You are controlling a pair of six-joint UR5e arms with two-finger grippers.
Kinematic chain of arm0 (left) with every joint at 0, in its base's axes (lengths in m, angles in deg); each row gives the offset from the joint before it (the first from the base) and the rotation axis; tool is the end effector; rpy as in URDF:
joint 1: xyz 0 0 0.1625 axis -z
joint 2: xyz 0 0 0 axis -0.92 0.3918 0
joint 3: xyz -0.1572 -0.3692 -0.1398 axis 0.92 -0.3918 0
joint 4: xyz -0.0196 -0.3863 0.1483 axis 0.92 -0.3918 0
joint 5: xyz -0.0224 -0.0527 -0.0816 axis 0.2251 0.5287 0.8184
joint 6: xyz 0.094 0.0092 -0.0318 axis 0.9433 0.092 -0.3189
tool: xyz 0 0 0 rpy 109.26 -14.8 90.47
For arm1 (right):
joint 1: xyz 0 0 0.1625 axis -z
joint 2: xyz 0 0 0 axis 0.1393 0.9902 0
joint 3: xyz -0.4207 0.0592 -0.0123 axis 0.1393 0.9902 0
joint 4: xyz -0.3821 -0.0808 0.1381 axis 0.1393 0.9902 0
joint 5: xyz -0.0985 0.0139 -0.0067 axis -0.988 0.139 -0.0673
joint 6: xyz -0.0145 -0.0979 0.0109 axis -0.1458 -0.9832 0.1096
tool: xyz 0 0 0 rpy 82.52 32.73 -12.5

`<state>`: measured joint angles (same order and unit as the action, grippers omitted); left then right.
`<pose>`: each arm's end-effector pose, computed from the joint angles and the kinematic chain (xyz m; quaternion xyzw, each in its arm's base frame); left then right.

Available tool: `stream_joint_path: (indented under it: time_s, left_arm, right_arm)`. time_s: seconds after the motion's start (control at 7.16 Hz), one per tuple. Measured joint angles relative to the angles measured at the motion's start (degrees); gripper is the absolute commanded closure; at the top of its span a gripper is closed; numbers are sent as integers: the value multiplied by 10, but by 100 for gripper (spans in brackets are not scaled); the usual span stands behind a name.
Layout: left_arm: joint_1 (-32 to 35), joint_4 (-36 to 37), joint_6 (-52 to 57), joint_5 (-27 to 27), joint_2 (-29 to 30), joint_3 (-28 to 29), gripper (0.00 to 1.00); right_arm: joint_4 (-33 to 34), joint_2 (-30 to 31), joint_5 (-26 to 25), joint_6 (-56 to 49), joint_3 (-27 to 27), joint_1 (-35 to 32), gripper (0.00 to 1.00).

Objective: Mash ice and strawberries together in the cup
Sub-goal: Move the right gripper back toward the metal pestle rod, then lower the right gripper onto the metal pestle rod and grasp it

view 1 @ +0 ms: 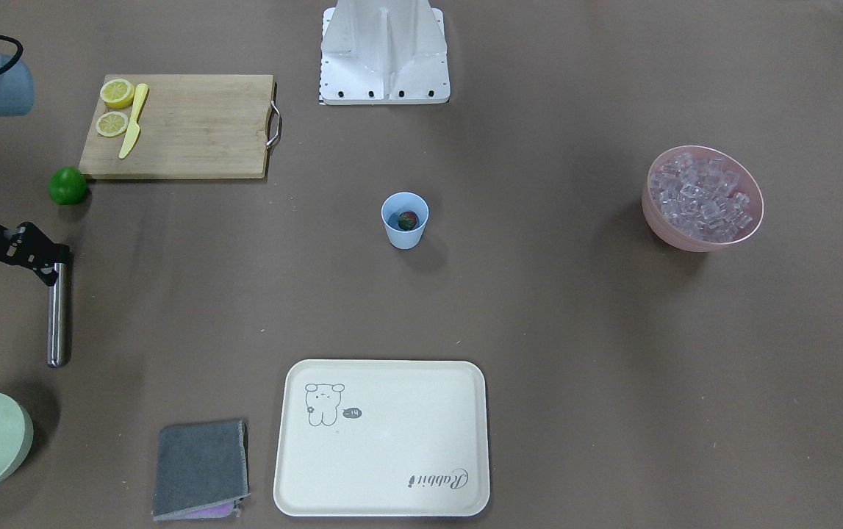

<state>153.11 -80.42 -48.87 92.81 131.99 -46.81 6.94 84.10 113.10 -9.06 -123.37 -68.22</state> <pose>-0.0303 -0.6580 0.4456 0.1814 0.3176 0.0730 0.9278 -0.2046 -0.5272 0.4695 0.0951 -0.3734 0.0364 0.9221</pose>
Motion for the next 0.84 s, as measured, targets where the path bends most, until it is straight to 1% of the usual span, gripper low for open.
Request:
stream_joint_path:
  time_s: [0.14, 0.28, 0.42, 0.7, 0.84]
  left_arm:
    - [0, 0, 1, -8, -7, -17, 3]
    - [-1, 0, 1, -14, -14, -32, 3]
    - [-2, 0, 1, -17, -20, -44, 3]
    - [-3, 0, 1, -18, -37, -71, 3]
    - [-3, -1, 1, -18, -42, -79, 3]
  right_arm:
    - [25, -17, 29, -4, 19, -9, 0]
    - [47, -41, 79, -18, 47, -27, 0]
    - [58, -58, 113, -47, 79, -42, 0]
    - [63, -81, 132, -97, 137, -58, 0]
    - [61, -86, 133, -105, 152, -60, 0]
